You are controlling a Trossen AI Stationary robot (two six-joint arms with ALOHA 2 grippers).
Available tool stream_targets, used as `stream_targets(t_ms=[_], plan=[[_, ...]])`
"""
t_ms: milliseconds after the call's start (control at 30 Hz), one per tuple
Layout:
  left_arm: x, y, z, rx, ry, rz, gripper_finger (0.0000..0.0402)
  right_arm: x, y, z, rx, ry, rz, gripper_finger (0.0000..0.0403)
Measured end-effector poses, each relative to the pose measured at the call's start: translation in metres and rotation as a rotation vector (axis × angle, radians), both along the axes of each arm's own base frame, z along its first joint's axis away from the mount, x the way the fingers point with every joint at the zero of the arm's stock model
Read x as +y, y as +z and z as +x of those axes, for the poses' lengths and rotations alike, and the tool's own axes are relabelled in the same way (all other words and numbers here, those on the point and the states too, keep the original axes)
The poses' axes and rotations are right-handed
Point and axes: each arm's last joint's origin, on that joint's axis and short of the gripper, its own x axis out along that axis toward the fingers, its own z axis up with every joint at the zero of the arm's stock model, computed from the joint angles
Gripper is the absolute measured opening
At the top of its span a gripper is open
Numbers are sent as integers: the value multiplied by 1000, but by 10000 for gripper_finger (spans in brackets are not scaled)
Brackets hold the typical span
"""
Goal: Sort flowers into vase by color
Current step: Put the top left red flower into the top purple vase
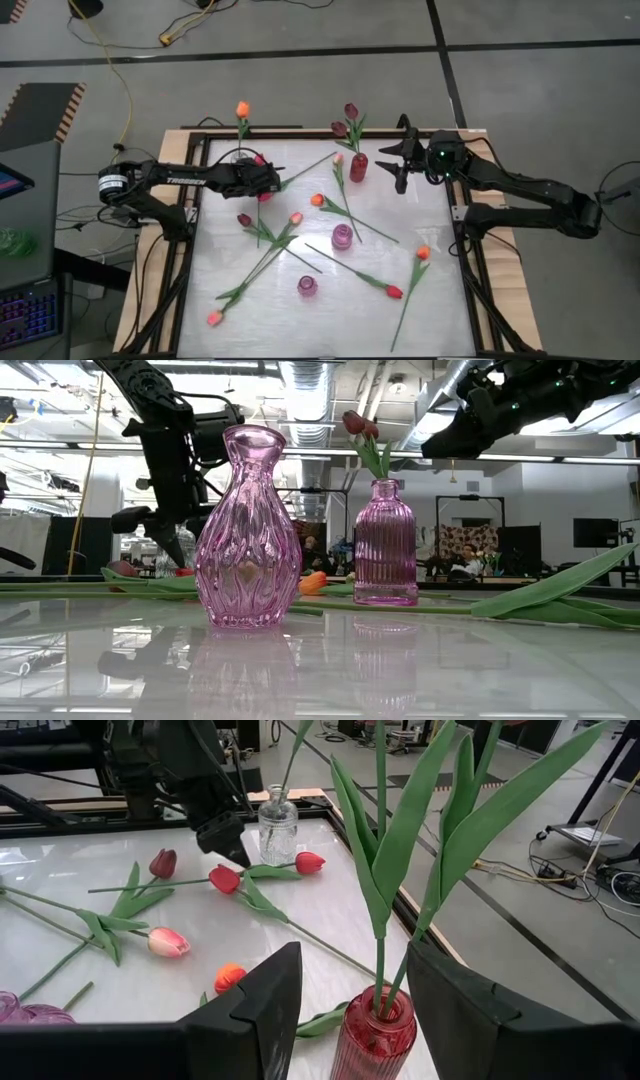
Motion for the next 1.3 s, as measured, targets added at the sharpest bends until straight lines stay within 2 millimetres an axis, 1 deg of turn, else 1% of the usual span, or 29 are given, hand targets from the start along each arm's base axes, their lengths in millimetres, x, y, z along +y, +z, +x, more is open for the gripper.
stream_targets(t_ms=[300, 667, 867, 1000, 1300], plan=[[1, -2, 0, 4, 20, 7, 151, 0, 0, 0, 0, 0, 0, 207], [4, -34, 8, 117, 29, -35, 151, 0, 0, 0, 0, 0, 0, 207], [4, -40, 10, 150, 6, -39, 149, 0, 0, 0, 0, 0, 0, 207], [4, -39, 9, 146, -2, -37, 128, 0, 0, 0, 0, 0, 0, 207], [3, -37, 10, 130, -8, -38, 45, 0, 0, 0, 2, 0, 1, 207]])
